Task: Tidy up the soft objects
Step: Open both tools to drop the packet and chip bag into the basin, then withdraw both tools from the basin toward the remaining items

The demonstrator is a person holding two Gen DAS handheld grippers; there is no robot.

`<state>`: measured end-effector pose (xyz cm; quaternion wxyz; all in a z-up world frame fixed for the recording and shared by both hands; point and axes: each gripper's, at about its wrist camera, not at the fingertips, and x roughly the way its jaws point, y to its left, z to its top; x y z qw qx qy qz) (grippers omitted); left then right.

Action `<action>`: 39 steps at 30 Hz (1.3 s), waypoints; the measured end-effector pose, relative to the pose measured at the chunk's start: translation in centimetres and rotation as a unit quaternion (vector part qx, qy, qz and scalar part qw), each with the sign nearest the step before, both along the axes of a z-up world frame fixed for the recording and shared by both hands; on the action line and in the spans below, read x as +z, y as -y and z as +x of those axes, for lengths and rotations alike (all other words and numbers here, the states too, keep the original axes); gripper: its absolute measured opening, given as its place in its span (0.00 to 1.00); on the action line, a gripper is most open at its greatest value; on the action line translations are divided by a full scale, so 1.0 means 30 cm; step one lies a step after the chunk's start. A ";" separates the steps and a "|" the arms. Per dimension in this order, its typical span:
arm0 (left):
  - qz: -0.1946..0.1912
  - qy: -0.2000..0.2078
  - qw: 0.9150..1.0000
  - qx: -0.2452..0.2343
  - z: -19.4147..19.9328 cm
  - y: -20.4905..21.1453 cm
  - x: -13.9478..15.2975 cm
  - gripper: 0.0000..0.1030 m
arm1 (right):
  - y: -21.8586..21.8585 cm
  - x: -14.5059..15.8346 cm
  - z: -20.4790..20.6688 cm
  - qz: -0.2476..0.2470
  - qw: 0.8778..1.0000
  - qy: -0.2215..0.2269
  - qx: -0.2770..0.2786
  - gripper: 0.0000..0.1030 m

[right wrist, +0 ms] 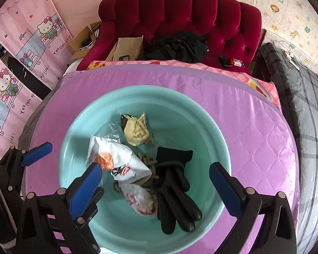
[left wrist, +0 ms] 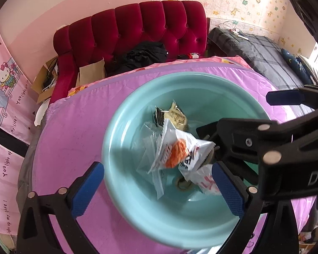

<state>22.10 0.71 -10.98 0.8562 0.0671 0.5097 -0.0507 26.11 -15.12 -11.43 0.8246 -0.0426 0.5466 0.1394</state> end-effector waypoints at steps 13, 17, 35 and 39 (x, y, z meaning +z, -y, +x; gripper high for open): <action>0.006 0.009 1.000 0.001 -0.178 -0.027 0.068 1.00 | 0.051 0.080 -0.180 -0.019 1.000 0.012 -0.006 1.00; 0.005 0.010 1.000 0.002 -0.222 -0.024 0.085 1.00 | 0.060 0.103 -0.233 -0.021 1.000 0.018 -0.009 1.00; 0.009 0.019 1.000 -0.015 -0.457 -0.008 0.094 1.00 | 0.111 0.116 -0.464 -0.031 0.999 0.030 -0.024 1.00; 0.004 0.020 1.000 -0.015 -0.513 -0.010 0.078 1.00 | 0.123 0.109 -0.513 -0.027 0.999 0.034 -0.028 1.00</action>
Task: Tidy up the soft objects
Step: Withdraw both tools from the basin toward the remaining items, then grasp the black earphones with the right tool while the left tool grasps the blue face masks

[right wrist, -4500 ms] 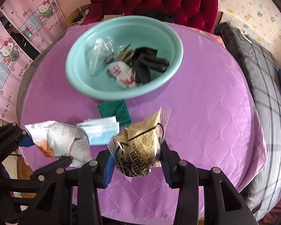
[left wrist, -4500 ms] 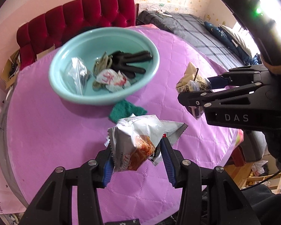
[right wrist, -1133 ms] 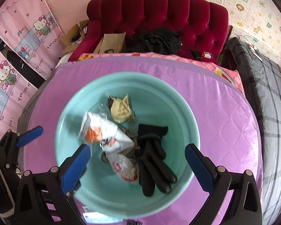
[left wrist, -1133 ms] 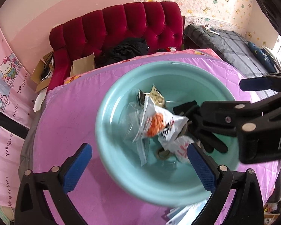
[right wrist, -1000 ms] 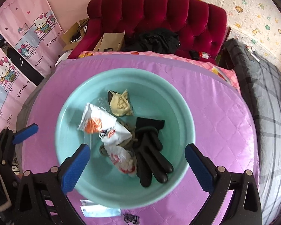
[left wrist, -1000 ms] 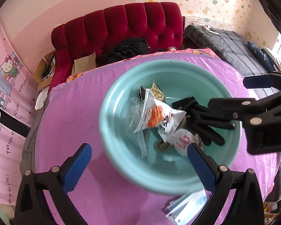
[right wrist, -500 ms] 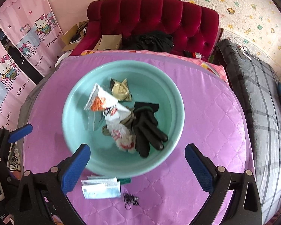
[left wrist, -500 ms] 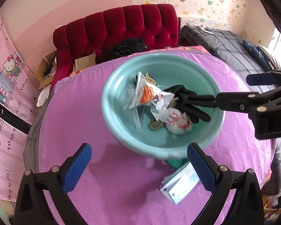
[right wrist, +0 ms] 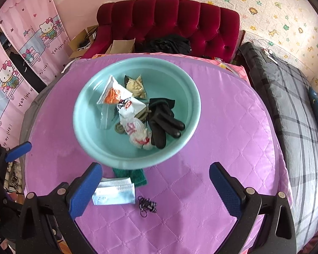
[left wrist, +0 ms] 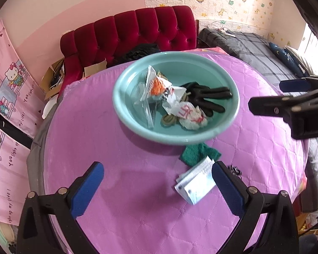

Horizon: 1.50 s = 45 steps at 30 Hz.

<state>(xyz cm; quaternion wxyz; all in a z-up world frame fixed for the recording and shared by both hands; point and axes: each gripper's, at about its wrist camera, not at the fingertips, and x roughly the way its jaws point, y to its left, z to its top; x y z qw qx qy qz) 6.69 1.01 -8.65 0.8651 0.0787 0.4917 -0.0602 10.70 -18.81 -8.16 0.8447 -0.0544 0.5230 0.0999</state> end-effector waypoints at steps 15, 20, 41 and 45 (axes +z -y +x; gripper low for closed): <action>-0.014 -0.005 1.000 0.006 -0.164 0.019 -0.104 1.00 | 0.035 -0.093 -0.190 0.006 1.000 0.015 -0.019 1.00; -0.018 -0.008 1.000 0.007 -0.197 0.022 -0.140 1.00 | 0.043 -0.146 -0.231 0.000 0.999 0.027 -0.025 1.00; -0.028 -0.044 0.998 0.029 -0.203 0.003 -0.239 1.00 | 0.052 -0.282 -0.253 -0.009 1.000 -0.010 -0.021 1.00; -0.022 -0.051 0.998 0.028 -0.197 0.007 -0.258 1.00 | 0.050 -0.312 -0.237 -0.010 1.000 -0.021 -0.017 1.00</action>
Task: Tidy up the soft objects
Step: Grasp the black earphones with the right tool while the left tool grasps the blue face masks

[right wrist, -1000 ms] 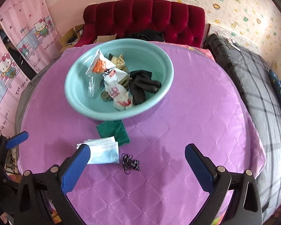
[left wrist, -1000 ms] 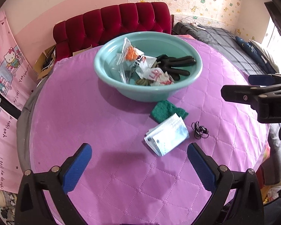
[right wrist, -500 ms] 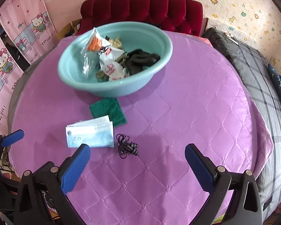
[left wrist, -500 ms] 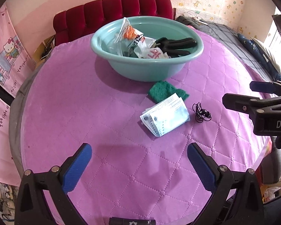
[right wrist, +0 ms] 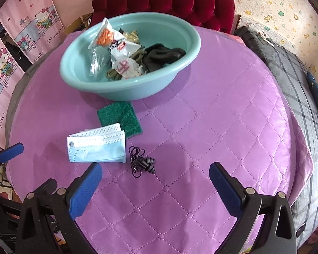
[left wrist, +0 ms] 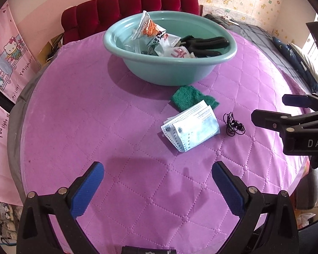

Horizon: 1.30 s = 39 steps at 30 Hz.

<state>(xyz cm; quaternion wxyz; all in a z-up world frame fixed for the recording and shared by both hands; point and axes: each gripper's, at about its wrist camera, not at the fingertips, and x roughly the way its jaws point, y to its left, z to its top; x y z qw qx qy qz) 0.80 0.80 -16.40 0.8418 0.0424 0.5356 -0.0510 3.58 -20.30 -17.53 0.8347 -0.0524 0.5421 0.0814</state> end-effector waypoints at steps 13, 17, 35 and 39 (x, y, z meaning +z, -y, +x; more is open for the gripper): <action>0.000 -0.028 1.000 0.012 0.020 0.005 -0.089 1.00 | 0.010 -0.141 0.066 -0.005 0.999 -0.052 0.009 1.00; 0.001 -0.036 0.999 0.015 0.022 0.012 -0.118 1.00 | 0.004 -0.187 0.088 -0.004 0.998 -0.067 0.017 0.99; -0.006 -0.042 0.999 0.025 0.046 0.045 -0.129 1.00 | -0.038 -0.238 0.174 0.040 0.993 -0.091 0.068 0.17; -0.016 -0.040 0.999 0.031 0.071 0.050 -0.128 1.00 | -0.039 -0.215 0.171 0.036 0.993 -0.083 0.077 0.15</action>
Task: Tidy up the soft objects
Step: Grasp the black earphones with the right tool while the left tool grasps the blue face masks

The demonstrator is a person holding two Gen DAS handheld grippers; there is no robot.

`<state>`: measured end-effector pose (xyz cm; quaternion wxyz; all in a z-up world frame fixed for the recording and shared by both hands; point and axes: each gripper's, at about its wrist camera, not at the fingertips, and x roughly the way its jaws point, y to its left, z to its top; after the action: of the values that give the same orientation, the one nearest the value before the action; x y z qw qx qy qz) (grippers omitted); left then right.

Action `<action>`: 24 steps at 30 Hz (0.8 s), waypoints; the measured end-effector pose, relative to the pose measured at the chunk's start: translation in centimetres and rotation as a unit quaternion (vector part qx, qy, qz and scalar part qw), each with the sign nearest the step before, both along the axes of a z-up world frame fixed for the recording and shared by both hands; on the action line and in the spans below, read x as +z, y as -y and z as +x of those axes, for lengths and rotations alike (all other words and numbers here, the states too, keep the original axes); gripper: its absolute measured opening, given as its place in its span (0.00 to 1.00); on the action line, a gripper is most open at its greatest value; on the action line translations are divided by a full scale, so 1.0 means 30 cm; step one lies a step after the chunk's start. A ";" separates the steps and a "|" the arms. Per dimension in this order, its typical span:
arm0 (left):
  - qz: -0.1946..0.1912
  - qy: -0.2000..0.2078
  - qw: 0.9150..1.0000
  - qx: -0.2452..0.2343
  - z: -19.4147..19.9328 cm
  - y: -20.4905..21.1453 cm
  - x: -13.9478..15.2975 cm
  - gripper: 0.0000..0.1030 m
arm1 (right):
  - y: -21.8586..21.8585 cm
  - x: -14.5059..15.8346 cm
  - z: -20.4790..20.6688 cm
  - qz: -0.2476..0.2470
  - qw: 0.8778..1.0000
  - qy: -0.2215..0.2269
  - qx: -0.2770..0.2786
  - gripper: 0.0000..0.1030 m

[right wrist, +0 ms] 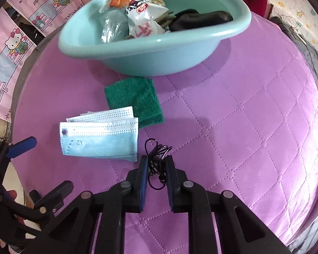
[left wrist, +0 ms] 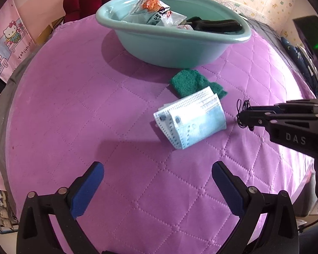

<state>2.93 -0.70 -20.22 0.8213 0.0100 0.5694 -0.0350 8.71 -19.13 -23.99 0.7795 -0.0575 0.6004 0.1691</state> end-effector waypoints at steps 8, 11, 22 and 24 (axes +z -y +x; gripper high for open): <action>-0.023 -0.002 0.999 0.022 0.060 -0.011 -0.006 1.00 | 0.046 0.033 0.025 0.004 1.000 0.007 -0.008 0.15; -0.030 -0.002 0.999 0.025 0.082 -0.007 -0.009 1.00 | 0.078 0.035 0.020 0.004 1.000 0.009 -0.014 0.15; -0.043 -0.019 0.999 0.016 0.160 0.036 -0.052 0.79 | 0.084 0.038 -0.043 -0.001 1.000 0.015 -0.021 0.15; -0.050 -0.026 0.998 0.012 0.190 0.055 -0.069 0.37 | 0.084 0.040 -0.055 -0.003 1.000 0.015 -0.021 0.15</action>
<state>8.64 -2.35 -22.29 0.8062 -0.0390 0.5880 -0.0535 7.05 -21.66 -22.80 0.7914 -0.0495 0.5905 0.1502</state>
